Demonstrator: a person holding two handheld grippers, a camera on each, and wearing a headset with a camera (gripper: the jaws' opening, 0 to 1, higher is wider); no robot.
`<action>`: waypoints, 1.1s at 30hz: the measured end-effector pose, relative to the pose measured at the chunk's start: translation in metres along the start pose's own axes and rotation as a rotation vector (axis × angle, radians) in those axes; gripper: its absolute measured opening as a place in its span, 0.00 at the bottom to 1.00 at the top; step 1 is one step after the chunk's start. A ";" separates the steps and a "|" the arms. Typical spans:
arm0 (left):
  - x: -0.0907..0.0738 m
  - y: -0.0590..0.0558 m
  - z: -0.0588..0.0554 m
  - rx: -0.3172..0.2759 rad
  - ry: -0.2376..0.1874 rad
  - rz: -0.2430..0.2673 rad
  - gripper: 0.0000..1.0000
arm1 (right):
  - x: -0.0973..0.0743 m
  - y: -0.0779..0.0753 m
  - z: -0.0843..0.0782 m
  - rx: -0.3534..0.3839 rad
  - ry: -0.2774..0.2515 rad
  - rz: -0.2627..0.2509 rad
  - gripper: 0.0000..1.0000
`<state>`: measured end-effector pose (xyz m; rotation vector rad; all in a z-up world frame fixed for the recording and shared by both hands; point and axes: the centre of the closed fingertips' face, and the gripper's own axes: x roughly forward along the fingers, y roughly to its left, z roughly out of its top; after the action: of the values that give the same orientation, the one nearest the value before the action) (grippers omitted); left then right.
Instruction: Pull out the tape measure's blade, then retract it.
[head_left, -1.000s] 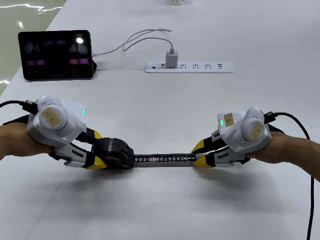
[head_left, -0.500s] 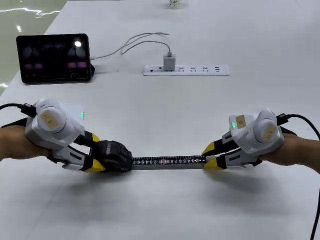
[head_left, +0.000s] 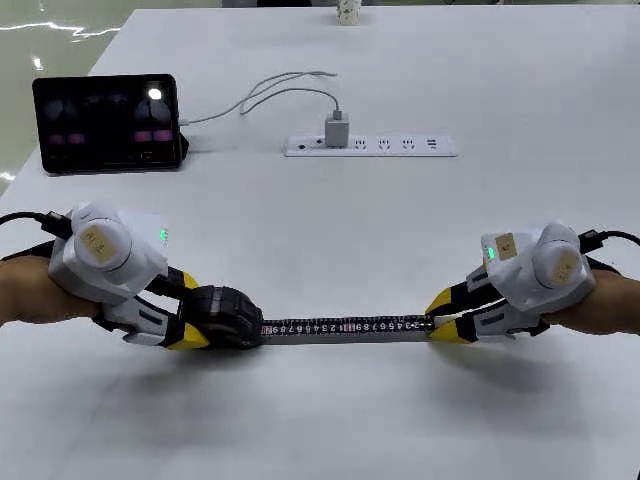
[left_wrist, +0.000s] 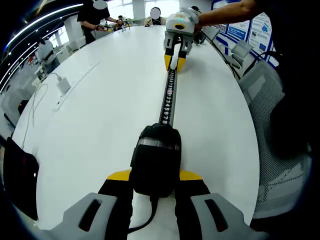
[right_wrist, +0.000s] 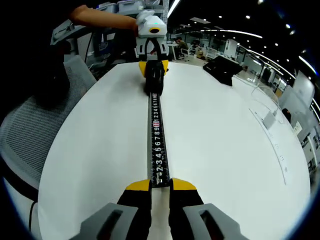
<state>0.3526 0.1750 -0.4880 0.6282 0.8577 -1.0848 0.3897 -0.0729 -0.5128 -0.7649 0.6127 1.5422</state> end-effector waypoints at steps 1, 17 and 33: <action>0.000 0.000 0.000 0.000 0.000 0.000 0.26 | -0.001 0.000 -0.002 0.001 0.003 -0.002 0.08; 0.000 0.000 0.001 0.012 0.020 0.005 0.27 | -0.008 -0.002 -0.017 0.008 0.029 -0.013 0.09; 0.001 0.001 0.001 0.019 0.050 0.002 0.27 | -0.007 -0.003 -0.017 -0.014 0.064 -0.001 0.10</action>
<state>0.3538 0.1738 -0.4880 0.6743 0.8904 -1.0806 0.3945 -0.0901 -0.5178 -0.8281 0.6496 1.5274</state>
